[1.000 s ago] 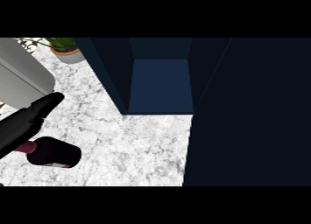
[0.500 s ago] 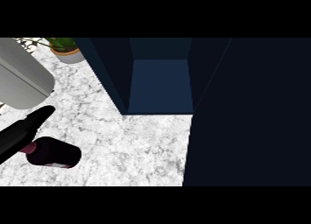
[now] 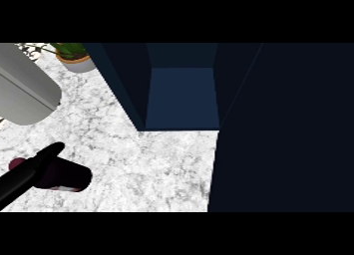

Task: Pick up the wine, place it into the cabinet and close the cabinet

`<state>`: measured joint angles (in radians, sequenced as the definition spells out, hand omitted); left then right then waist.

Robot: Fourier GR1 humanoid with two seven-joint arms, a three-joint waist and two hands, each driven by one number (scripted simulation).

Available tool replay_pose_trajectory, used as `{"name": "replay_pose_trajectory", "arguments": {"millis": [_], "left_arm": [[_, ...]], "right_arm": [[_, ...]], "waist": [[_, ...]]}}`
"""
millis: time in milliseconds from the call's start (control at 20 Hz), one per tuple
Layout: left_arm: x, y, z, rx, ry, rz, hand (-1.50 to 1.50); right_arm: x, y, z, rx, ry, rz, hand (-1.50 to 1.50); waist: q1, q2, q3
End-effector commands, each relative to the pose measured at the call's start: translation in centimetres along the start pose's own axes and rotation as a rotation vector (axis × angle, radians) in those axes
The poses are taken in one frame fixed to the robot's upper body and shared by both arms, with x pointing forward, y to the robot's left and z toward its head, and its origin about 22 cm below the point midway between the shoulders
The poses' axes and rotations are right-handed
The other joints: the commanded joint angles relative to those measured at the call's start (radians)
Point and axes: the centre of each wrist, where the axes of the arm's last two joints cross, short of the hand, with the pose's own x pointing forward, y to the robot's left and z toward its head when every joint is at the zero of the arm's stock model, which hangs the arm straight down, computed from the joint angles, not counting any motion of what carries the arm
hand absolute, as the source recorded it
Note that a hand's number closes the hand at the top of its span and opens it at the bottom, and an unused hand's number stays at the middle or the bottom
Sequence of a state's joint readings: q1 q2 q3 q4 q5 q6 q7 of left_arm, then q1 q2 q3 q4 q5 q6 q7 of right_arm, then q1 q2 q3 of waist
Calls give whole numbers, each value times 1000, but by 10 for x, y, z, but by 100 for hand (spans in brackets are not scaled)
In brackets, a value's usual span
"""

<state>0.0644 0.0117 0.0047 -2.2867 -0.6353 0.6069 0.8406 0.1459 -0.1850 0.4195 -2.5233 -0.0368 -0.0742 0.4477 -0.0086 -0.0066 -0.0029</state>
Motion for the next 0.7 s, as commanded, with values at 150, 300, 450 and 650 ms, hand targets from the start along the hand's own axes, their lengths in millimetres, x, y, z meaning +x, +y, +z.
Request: {"name": "replay_pose_trajectory", "arguments": {"millis": [150,300,450,650], "left_arm": [[-35,10,-20,-17,35,22,-150],[-55,14,-15,-45,41,26,-150],[-66,30,-8,-50,72,20,-150],[-102,25,-28,-24,100,21,-150]], "right_arm": [[53,-2,38,-1,-90,-15,-150],[42,-1,20,6,-88,2,-150],[46,-1,36,-15,-76,-2,-150],[44,-6,31,1,-107,13,-150]], "waist": [[-5,2,-1],[9,4,0],[1,-1,2],[-1,3,2]]}}
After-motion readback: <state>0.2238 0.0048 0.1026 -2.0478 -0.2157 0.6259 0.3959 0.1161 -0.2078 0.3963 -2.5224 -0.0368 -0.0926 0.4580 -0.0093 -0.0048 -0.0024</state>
